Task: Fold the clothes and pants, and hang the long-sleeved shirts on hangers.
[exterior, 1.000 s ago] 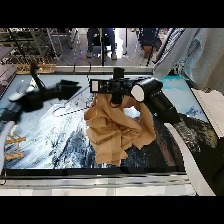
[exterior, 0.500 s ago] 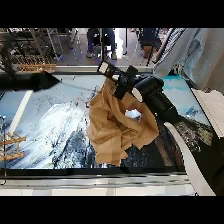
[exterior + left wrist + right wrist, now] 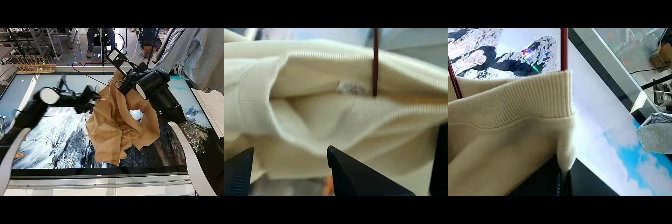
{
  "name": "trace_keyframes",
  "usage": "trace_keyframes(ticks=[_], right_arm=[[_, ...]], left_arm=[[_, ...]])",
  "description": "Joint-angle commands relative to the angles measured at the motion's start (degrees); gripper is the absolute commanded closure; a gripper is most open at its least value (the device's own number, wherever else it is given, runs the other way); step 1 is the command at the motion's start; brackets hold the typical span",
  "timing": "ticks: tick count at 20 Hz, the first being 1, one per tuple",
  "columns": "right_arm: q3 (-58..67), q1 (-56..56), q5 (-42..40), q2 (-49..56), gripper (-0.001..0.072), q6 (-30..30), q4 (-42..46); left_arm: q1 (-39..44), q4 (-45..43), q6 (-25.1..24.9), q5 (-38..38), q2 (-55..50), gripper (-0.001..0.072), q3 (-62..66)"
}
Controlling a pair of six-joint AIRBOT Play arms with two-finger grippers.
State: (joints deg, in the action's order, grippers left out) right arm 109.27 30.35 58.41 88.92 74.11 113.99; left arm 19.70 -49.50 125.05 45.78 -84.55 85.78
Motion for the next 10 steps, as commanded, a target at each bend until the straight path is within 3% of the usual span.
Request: trace_keyframes(ticks=[1,2,3,5,7,10], right_arm=[[0.20,0.04,-1.57,-0.35,0.0695,-0.22,-0.04],[0.20,0.04,-2.67,-0.35,0.0695,-0.24,0.13],[0.20,0.04,-3.15,-0.44,0.0695,-0.22,0.13],[0.17,0.04,-2.45,-0.96,0.0695,-0.20,0.07],[0.17,-0.02,-0.59,-2.19,0.0696,-0.13,0.02],[0.17,-1.05,0.94,-4.57,0.0696,-1.73,-2.86]], left_arm=[[1.62,11.63,1.33,-6.71,-6.19,0.0197,-0.39],[1.62,11.43,0.94,-4.39,-7.72,0.0205,-0.39],[1.62,11.43,0.87,-2.49,-9.05,0.0280,-0.42],[1.33,11.43,-2.75,-1.53,-10.58,0.0689,-0.42],[-0.35,11.45,-8.33,-4.48,-10.21,0.0692,-0.39],[-7.17,11.47,-11.37,-5.70,-7.98,0.0692,-0.39]])
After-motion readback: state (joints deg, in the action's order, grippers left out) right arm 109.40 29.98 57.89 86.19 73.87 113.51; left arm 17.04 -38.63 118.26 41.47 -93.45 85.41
